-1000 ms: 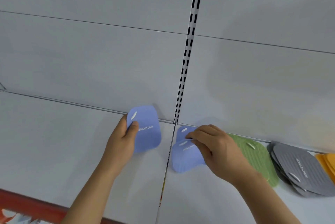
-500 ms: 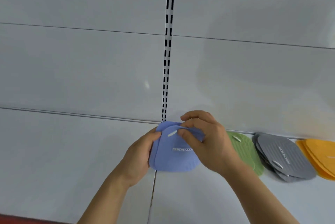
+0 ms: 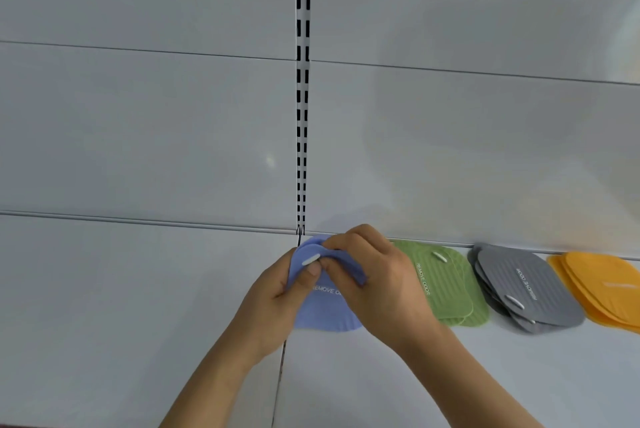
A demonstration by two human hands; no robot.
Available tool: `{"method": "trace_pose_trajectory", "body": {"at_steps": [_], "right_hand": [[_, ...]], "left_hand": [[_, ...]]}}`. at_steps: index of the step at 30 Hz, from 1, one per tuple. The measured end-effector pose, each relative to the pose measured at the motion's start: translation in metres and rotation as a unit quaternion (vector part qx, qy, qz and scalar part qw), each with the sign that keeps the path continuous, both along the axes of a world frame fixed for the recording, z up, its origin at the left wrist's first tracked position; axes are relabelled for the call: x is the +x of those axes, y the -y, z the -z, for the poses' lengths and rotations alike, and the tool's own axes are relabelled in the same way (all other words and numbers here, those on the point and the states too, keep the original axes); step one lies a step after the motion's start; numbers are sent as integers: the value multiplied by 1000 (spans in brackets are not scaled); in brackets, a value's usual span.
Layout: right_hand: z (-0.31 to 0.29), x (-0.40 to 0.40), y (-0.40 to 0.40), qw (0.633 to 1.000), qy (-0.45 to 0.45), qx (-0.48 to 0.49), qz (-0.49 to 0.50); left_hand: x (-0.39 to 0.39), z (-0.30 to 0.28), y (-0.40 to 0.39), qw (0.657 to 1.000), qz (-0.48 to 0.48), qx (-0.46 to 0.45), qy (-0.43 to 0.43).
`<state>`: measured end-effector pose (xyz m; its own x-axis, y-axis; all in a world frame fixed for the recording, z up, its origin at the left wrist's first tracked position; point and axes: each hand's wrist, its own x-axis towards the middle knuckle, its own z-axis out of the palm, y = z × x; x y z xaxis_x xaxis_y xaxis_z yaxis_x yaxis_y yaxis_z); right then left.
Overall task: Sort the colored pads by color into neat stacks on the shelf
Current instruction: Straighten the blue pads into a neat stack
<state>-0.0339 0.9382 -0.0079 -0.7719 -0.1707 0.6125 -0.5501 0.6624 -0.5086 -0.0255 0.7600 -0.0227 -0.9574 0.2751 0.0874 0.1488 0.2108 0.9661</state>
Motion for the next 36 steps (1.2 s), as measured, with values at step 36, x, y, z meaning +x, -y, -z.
{"method": "trace_pose_trajectory", "body": {"at_steps": [36], "right_hand": [[22,-106,-17,828,408,383,44]], "left_hand": [[-7,2,61,972,-219,30,83]]}}
